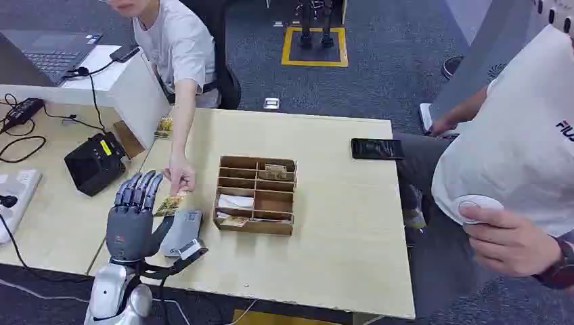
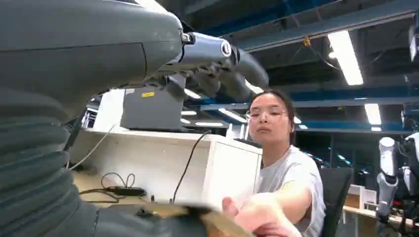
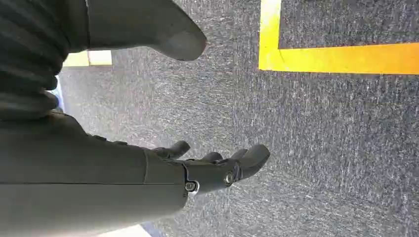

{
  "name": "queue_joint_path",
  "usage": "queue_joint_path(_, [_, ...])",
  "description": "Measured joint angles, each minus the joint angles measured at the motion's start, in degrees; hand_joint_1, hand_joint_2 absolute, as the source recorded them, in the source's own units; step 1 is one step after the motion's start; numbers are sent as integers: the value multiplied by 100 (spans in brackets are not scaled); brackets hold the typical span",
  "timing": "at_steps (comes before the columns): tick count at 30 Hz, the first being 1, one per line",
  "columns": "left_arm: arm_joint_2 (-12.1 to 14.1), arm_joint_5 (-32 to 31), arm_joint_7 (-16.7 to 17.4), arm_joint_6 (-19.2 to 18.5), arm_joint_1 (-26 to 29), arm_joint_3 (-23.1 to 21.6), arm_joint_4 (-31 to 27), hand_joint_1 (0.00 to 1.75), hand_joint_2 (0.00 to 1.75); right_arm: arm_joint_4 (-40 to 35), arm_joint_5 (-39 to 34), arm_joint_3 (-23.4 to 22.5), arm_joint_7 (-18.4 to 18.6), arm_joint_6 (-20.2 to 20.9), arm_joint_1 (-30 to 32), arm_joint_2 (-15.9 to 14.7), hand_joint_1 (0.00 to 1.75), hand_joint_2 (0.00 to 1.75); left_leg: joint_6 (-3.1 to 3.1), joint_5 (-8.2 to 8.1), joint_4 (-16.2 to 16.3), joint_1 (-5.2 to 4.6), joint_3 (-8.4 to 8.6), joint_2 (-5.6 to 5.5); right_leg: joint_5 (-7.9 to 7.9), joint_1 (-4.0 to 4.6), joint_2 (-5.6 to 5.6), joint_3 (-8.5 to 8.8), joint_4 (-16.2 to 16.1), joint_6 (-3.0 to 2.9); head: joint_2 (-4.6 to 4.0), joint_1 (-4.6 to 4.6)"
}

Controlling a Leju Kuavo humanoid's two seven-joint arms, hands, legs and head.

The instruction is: Pass the card to the sensor for recognition and then transmit it.

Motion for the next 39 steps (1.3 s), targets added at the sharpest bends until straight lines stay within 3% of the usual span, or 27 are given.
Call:
queue_joint_path(11, [17,15,70,0,1,-86,0,150,175,0,0,0,-2,0,0,0,0,175,0,0,0,0,0,0,0,0,0,0,0,0,0,0])
queue_joint_path(17, [44,120,193,-2,2,-254,0,175,175,-7,4,0,-2,0,0,0,0,175,0,0,0,0,0,0,0,0,0,1,0,0,0,0])
queue_joint_path(21, [55,217,210,-22,2,-267,0,175,175,-7,63,0,-4,-33,0,0,0,175,0,0,0,0,0,0,0,0,0,1,0,0,0,0])
queue_joint_path(25, [74,744,-103,-153,24,-324,-42,175,175,-7,85,0,-2,-103,-1,7,0,175,0,0,0,0,-1,0,0,0,0,2,0,0,0,0])
queue_joint_path(29, [57,1518,-452,-619,56,-350,-212,175,175,-7,85,0,-2,-103,-2,9,0,175,0,0,1,0,0,0,0,0,-1,2,0,0,0,0])
queue_joint_path(34, [-122,2535,-417,-1804,44,-348,-492,175,175,-7,61,-35,0,-103,-2,15,0,175,0,0,3,0,-1,0,1,0,-1,3,0,1,0,0])
queue_joint_path(39, [-258,2896,-389,-2131,32,-341,-625,175,175,-7,61,-63,11,-103,-1,15,0,175,1,0,5,0,-1,0,4,0,-1,3,0,7,0,0])
